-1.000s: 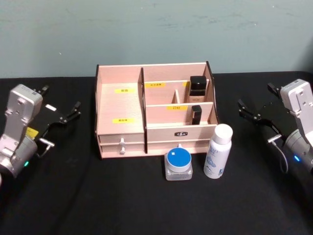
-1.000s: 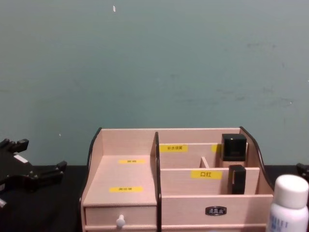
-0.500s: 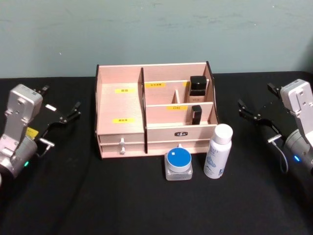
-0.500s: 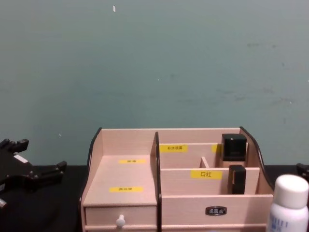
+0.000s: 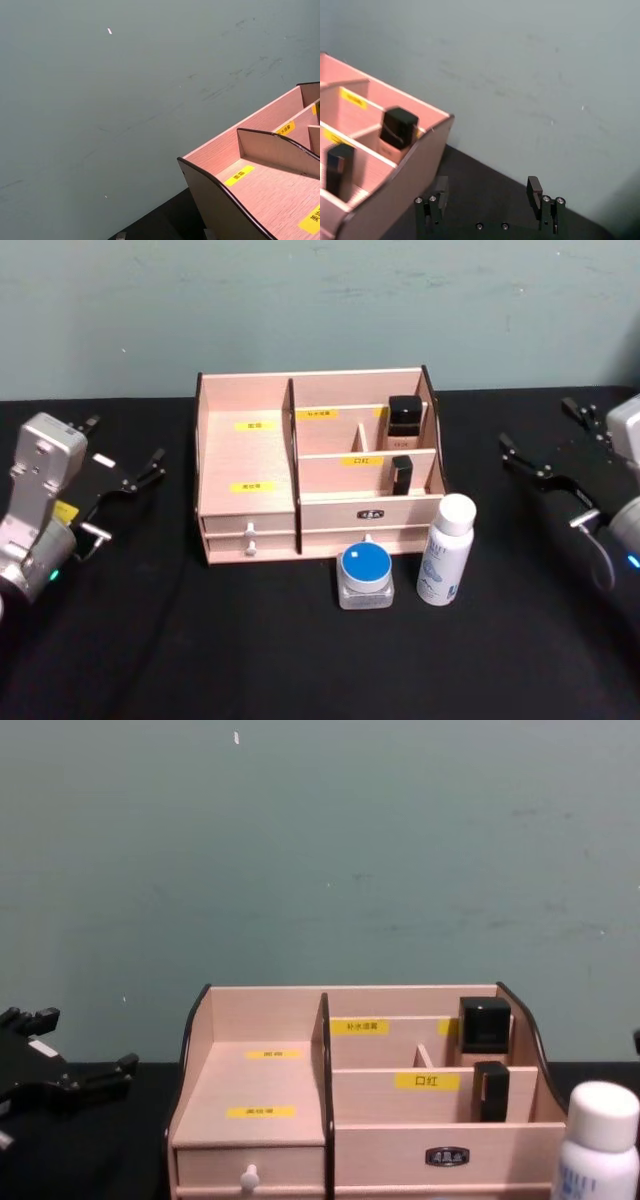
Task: Pick up the facial cleanser and watermelon frost from the table and place them into the tiered storage box.
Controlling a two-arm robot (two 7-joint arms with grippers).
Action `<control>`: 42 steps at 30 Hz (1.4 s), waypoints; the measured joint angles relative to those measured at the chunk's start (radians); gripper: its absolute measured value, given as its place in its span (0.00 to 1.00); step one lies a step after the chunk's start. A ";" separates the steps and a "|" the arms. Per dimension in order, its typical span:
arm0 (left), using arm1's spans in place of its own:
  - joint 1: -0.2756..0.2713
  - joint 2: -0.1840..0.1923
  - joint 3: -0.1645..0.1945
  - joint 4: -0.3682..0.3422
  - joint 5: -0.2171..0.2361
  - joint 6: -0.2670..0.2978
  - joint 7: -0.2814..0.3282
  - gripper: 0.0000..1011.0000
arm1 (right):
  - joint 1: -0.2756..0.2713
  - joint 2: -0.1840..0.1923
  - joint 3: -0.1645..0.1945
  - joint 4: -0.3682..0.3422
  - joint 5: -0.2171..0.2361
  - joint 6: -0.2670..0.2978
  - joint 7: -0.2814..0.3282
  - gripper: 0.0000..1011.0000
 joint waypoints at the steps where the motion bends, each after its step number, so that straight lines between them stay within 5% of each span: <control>1: 0.000 0.000 0.000 0.000 0.000 0.000 0.000 0.99 | -0.022 0.016 0.015 -0.038 0.009 0.002 0.007 0.99; 10: 0.000 0.000 0.000 0.000 0.000 0.000 0.000 0.99 | -0.205 0.124 0.113 -0.308 0.112 0.044 0.064 0.99; 12: 0.000 0.000 0.000 0.000 0.000 0.000 0.000 0.99 | -0.280 0.157 0.151 -0.392 0.151 0.064 0.078 0.99; 23: 0.000 0.000 0.000 0.000 0.000 0.000 0.000 0.99 | -0.499 0.226 0.253 -0.560 0.247 0.107 0.119 0.99; 30: 0.000 0.000 0.000 0.000 0.000 0.000 0.000 0.99 | -0.534 0.217 0.246 -0.564 0.251 0.134 0.135 0.99; 42: 0.000 0.000 0.000 0.000 0.000 0.000 0.000 0.99 | -0.478 0.161 0.187 -0.487 0.228 0.184 0.175 0.99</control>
